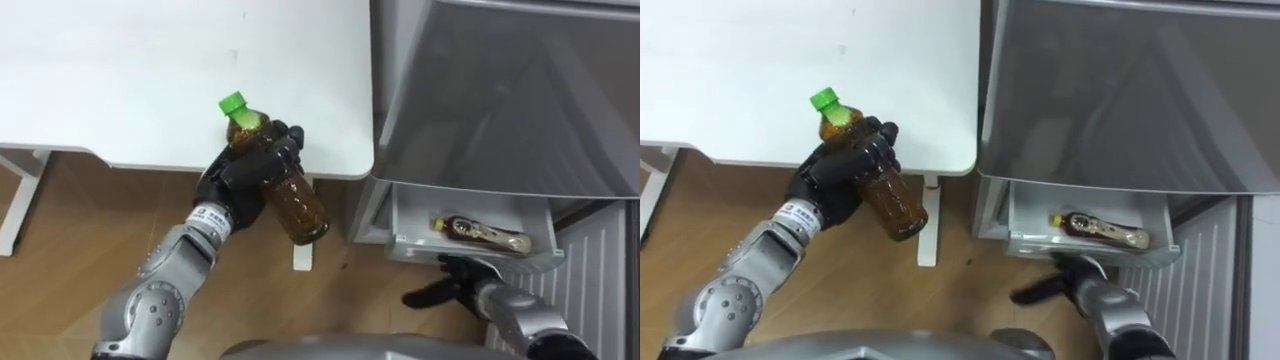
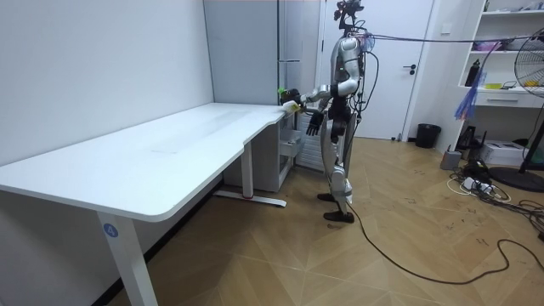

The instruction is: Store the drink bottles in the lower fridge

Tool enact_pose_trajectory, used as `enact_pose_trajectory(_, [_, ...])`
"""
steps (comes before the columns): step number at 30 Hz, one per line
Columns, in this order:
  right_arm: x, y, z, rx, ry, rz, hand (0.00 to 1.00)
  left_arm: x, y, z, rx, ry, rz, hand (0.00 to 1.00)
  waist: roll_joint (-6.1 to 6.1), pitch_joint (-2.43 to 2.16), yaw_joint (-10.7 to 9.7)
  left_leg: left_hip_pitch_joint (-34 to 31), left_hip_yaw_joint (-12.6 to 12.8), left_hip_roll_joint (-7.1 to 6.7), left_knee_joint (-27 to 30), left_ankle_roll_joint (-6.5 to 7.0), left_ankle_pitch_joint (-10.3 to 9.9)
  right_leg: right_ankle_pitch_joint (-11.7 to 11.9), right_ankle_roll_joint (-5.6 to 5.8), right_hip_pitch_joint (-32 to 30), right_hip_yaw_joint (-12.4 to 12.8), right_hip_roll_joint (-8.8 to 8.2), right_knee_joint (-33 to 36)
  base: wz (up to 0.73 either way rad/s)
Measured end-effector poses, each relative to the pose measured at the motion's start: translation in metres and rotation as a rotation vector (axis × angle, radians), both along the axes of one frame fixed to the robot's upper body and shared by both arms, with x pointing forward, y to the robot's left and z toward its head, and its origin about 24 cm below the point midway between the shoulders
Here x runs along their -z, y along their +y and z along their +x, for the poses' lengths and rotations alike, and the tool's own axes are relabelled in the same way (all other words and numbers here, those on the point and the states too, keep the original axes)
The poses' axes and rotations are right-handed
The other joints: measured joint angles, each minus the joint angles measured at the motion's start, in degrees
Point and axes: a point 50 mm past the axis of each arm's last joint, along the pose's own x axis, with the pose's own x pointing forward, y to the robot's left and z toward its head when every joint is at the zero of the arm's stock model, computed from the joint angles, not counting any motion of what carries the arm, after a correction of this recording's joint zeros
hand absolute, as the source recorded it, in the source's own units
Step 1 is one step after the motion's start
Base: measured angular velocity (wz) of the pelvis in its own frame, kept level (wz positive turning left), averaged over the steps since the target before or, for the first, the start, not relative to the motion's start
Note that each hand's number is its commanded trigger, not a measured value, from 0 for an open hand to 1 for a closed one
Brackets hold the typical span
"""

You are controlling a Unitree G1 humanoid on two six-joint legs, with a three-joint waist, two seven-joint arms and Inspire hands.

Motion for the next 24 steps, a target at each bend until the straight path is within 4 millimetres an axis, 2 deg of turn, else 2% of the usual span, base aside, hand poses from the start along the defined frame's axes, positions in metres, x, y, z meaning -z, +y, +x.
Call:
enact_pose_trajectory(2, [-0.009,0.013,0.009,-0.072,-0.047,0.064,0.00,0.000,0.002,0.000,0.003,-0.006,0.039,1.00,0.24,-0.09,0.15,0.17,0.02,-0.03,-0.17,0.00,0.00,0.00,0.00,0.11,-0.05,-0.08,0.11,0.04])
enact_pose_trajectory(5, [-0.016,0.023,0.013,-0.134,-0.077,0.126,0.00,0.000,0.004,0.000,0.006,-0.006,0.058,1.00,0.23,-0.10,0.18,-0.01,0.03,-0.13,-0.15,0.00,0.00,0.03,0.05,0.03,-0.05,-0.13,0.22,0.01])
enact_pose_trajectory(9, [-0.020,0.030,0.013,-0.188,-0.081,0.179,0.00,0.001,0.005,0.000,0.017,-0.014,0.097,1.00,0.33,-0.08,0.34,-0.02,0.11,-0.17,-0.25,0.00,-0.01,0.04,0.08,-0.21,-0.03,-0.16,0.48,0.00])
enact_pose_trajectory(15, [-0.037,0.043,0.024,-0.293,-0.143,0.275,0.00,0.002,-0.001,-0.001,0.046,-0.015,0.086,1.00,0.47,-0.14,0.31,-0.96,0.11,-0.17,-0.17,0.00,-0.01,-0.04,0.06,-1.35,0.02,-0.19,1.10,0.00])
enact_pose_trajectory(21, [-0.060,0.055,0.035,-0.393,-0.228,0.374,0.00,0.002,-0.006,-0.001,0.066,-0.029,0.073,1.00,0.37,-0.21,0.71,-1.39,1.25,-0.14,0.21,0.00,-0.01,-0.05,0.05,-2.06,1.43,-0.11,1.43,-0.09])
enact_pose_trajectory(24, [-0.071,0.065,0.037,-0.466,-0.257,0.423,0.00,0.002,-0.011,-0.002,0.077,-0.033,0.060,1.00,0.17,-0.08,1.26,-1.01,1.68,-0.11,-0.19,0.00,-0.01,-0.05,0.07,-2.03,1.84,-0.08,1.52,-0.08])
